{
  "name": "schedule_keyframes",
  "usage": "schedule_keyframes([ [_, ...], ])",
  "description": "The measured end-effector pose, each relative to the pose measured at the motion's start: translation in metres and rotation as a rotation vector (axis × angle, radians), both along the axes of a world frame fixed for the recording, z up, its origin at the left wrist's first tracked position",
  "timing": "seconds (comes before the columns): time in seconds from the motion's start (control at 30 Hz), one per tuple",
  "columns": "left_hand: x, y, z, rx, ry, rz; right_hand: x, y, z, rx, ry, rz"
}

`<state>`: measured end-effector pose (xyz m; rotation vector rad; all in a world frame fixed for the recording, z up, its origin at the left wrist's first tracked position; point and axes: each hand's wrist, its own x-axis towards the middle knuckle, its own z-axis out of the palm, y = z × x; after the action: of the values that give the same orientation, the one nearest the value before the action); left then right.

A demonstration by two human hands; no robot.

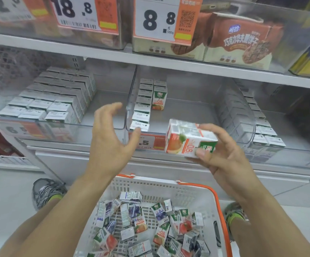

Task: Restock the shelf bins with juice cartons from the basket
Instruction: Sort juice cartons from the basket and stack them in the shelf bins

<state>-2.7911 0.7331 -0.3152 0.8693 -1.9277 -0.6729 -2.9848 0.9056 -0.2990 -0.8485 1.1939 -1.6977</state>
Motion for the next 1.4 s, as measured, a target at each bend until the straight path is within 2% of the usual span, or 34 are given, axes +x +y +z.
schedule_keyframes([
  [0.07,-0.007,-0.011,-0.008,-0.016,-0.157,-0.007,0.000,-0.010,0.002,-0.063,0.064,-0.094],
  [0.17,-0.019,-0.015,-0.017,-0.017,-0.341,-0.068,-0.004,-0.030,0.010,-0.031,0.292,-0.289],
  [0.27,-0.025,-0.016,-0.025,-0.074,-0.381,-0.022,-0.017,-0.051,0.017,0.069,0.612,-0.367],
  [0.43,-0.024,-0.021,-0.027,-0.075,-0.350,-0.015,-0.038,-0.098,0.024,0.290,1.225,-0.277],
  [0.57,-0.018,-0.023,-0.025,-0.061,-0.328,-0.050,-0.048,-0.154,0.019,0.452,1.446,-0.050],
  [0.7,-0.014,-0.024,-0.023,-0.040,-0.314,-0.069,-0.046,-0.189,0.009,0.571,1.511,0.086],
  [0.8,-0.013,-0.021,-0.020,-0.035,-0.311,-0.076,-0.041,-0.200,-0.002,0.568,1.528,0.115],
  [1.0,-0.016,-0.018,-0.020,-0.022,-0.290,-0.077,-0.045,-0.194,-0.015,0.585,1.438,-0.050],
  [1.13,-0.019,-0.015,-0.018,-0.015,-0.276,-0.045,-0.047,-0.199,-0.010,0.661,1.340,-0.071],
  [1.3,-0.021,-0.016,-0.019,-0.016,-0.267,-0.040,-0.047,-0.212,-0.015,0.694,1.090,-0.218],
  [1.4,-0.021,-0.016,-0.020,-0.016,-0.266,-0.036,-0.048,-0.212,-0.018,0.710,1.021,-0.246],
])
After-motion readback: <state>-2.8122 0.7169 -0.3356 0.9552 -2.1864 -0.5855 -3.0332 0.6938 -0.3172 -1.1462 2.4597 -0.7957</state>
